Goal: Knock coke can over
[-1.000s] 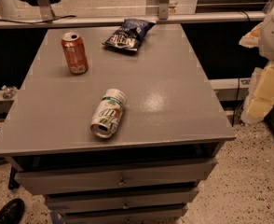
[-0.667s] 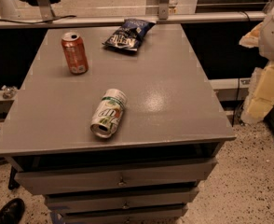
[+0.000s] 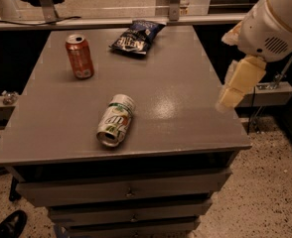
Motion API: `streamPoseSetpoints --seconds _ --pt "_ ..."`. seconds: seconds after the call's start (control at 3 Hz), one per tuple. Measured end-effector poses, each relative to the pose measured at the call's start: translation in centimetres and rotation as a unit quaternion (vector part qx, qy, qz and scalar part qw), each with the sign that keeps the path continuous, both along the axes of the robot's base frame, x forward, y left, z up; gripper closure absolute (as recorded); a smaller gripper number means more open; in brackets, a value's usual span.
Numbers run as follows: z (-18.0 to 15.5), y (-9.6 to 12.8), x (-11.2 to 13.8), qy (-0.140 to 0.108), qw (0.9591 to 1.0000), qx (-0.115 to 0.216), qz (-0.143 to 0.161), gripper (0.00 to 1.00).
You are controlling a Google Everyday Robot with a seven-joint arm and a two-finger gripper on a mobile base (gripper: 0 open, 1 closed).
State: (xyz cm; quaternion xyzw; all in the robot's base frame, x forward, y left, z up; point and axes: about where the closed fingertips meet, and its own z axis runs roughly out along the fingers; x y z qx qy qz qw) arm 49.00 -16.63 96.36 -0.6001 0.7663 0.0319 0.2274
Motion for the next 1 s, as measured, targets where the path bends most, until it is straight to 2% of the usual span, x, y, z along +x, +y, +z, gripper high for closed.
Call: streamPoseSetpoints --seconds 0.33,0.67,1.0 --pt "-0.4 4.7 3.4 -0.014 0.9977 0.06 0.029 0.0" --pt "-1.0 10.0 6.7 -0.027 0.9888 0.13 0.067 0.0" --pt "-1.9 15.4 9.3 -0.03 0.9739 0.201 0.1 0.0"
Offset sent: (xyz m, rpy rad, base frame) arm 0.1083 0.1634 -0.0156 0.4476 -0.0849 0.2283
